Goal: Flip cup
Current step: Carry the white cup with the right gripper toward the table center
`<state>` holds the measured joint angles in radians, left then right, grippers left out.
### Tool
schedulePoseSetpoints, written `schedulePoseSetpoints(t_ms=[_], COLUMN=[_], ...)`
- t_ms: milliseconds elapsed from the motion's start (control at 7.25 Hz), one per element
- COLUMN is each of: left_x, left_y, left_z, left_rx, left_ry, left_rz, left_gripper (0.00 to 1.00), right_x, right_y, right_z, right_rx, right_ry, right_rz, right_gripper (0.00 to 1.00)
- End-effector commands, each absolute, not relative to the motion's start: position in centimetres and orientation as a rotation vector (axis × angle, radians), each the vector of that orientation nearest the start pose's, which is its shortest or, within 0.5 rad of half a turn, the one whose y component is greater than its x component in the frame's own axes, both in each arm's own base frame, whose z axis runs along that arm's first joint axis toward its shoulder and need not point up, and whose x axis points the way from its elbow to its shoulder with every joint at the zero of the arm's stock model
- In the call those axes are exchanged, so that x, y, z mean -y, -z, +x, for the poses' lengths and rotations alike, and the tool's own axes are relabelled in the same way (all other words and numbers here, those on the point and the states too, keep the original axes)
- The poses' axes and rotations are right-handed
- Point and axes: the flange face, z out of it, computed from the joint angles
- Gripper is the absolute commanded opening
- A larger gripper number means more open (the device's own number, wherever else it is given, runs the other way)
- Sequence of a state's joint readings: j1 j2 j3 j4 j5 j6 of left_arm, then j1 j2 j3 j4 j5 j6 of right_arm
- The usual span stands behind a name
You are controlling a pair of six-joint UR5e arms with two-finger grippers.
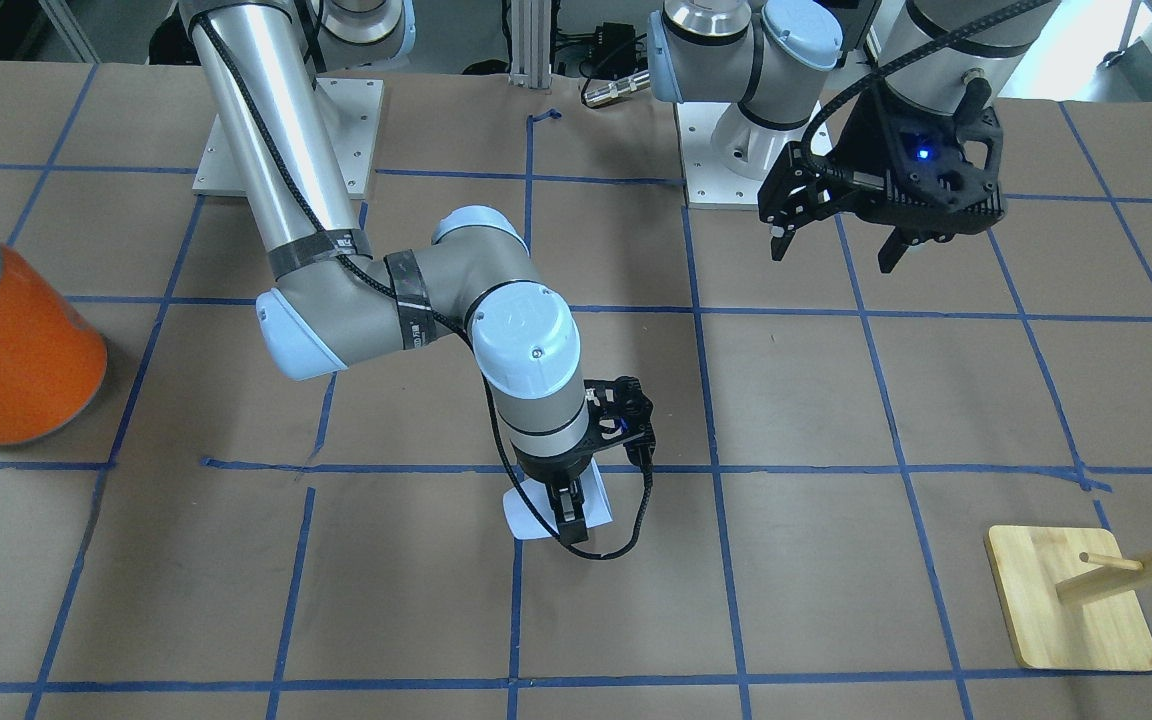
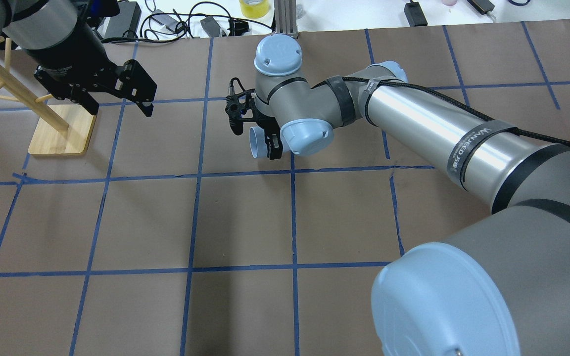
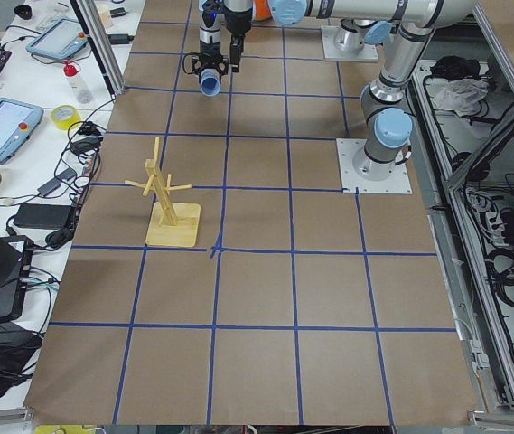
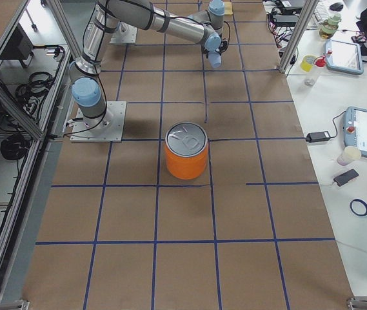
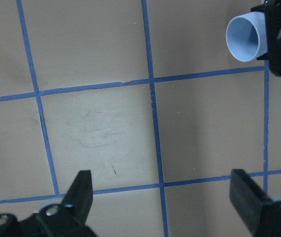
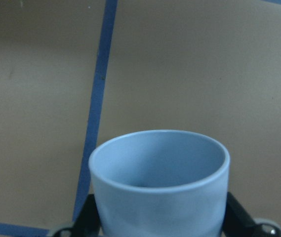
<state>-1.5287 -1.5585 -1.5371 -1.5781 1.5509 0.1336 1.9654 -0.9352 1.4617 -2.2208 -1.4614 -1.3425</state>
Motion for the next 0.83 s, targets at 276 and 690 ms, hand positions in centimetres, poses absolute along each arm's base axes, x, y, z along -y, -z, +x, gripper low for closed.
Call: schedulePoseSetpoints(t_ms=[276,690], left_x=[49.5,49.5], left_y=[-51.0,-51.0], left_z=[-11.5,-11.5], left_rx=[-3.154,-3.153], left_ry=[0.063,0.065], left_rz=[0.146,0.143], left_gripper=[1.00,1.00], right_x=[58.3,58.5], right_y=[-20.5,-22.3], right_z=[39.9,39.5], right_rx=[-2.029,-2.031], right_ry=[0.159,0.127], right_rz=[-2.317,-2.305], right_gripper=[0.72,1.00])
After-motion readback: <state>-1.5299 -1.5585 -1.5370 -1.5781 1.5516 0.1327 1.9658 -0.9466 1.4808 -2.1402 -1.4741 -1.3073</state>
